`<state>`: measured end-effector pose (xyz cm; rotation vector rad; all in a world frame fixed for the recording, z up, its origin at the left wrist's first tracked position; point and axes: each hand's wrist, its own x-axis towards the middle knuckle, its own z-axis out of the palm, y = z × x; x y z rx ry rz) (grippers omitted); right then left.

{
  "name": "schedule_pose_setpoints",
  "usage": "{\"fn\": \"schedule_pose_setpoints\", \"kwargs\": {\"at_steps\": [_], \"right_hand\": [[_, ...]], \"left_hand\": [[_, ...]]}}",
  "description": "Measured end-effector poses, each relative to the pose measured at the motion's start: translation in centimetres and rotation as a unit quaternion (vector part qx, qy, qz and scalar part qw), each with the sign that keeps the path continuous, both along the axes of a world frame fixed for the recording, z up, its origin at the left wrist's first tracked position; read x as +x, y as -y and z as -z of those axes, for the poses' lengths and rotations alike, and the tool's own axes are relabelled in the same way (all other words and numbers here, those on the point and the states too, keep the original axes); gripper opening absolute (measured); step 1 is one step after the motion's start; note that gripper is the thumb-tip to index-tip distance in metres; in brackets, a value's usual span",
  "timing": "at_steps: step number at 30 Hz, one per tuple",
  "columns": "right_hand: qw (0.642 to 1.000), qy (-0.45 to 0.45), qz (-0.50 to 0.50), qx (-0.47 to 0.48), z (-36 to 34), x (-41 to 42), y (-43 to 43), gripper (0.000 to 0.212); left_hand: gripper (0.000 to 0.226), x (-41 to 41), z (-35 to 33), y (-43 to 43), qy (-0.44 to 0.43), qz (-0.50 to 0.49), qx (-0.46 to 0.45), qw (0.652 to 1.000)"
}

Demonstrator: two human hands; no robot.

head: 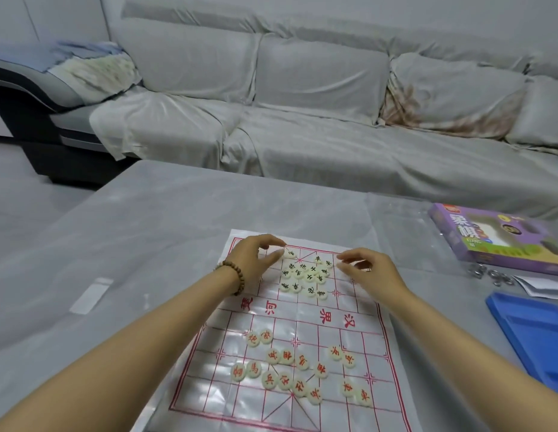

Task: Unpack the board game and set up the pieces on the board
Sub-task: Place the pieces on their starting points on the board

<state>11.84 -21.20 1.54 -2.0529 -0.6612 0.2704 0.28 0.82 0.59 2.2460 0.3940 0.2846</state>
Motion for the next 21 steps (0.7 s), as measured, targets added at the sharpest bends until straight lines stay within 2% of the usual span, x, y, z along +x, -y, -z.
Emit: {"fn": "schedule_pose_setpoints", "kwargs": {"at_steps": [6,12,16,21], "right_hand": [[1.0,-0.01,-0.02,-0.021,-1.3,-6.2,4.7,0.014],[0.998,-0.032,-0.029,-0.038,-1.5,-10.0,8.4,0.017],[0.995,-0.05,-0.036,-0.085,-1.3,-10.8,11.0,0.019],[0.989,-0.061,-0.054,-0.12,-1.2,-10.6,12.1,0.022]], "left_hand": [[0.031,-5.9,-2.3,3.7,-0.01,0.043,0.069,0.997],[0.036,-10.4,-2.8,8.7,-0.034,0.064,0.084,0.994],[0.044,-11.8,-2.4,11.4,-0.069,0.08,0.105,0.989],[0.05,-11.2,-1.1,13.7,-0.134,0.129,0.209,0.96]]}}
